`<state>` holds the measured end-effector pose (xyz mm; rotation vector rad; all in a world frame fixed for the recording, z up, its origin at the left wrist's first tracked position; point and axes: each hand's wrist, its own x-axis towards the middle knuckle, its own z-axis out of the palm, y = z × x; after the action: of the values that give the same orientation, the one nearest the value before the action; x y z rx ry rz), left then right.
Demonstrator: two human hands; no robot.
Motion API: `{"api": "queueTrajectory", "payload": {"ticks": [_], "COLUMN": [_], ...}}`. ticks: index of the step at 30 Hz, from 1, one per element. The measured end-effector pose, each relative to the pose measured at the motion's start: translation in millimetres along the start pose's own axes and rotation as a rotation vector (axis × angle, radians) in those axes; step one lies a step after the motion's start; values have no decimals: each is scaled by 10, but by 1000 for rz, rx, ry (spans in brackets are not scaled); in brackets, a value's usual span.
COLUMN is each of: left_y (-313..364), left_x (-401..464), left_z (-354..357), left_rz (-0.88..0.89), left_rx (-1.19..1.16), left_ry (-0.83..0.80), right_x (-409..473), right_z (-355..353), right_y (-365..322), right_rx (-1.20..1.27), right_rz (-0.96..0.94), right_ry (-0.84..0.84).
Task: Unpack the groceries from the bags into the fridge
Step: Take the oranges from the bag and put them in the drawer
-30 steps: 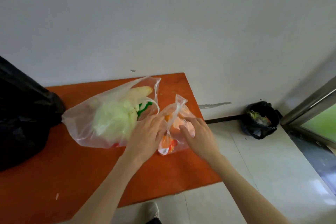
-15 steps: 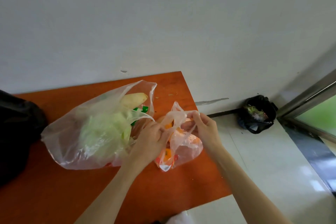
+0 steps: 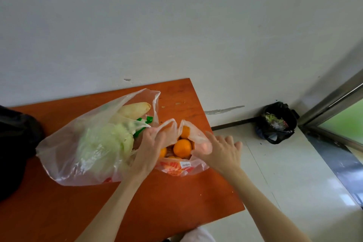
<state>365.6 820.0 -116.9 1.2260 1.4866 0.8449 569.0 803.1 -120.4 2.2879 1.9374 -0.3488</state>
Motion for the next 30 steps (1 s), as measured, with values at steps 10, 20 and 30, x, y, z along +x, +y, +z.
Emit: {"api": "queueTrajectory", "payload": {"ticks": [10, 20, 30], "left_y": [22, 43, -279], "left_x": [49, -151, -215], "left_z": [-159, -359, -172], "left_rz": [64, -533, -696], "left_rx": [939, -686, -1097], "left_ry": [-101, -343, -15], "right_x": [37, -92, -260], "right_z": [104, 170, 452], "right_y": [256, 754, 877], "right_rx": [1285, 2201, 1857], "right_rz": [334, 565, 366], "right_ry": [-327, -456, -793]}}
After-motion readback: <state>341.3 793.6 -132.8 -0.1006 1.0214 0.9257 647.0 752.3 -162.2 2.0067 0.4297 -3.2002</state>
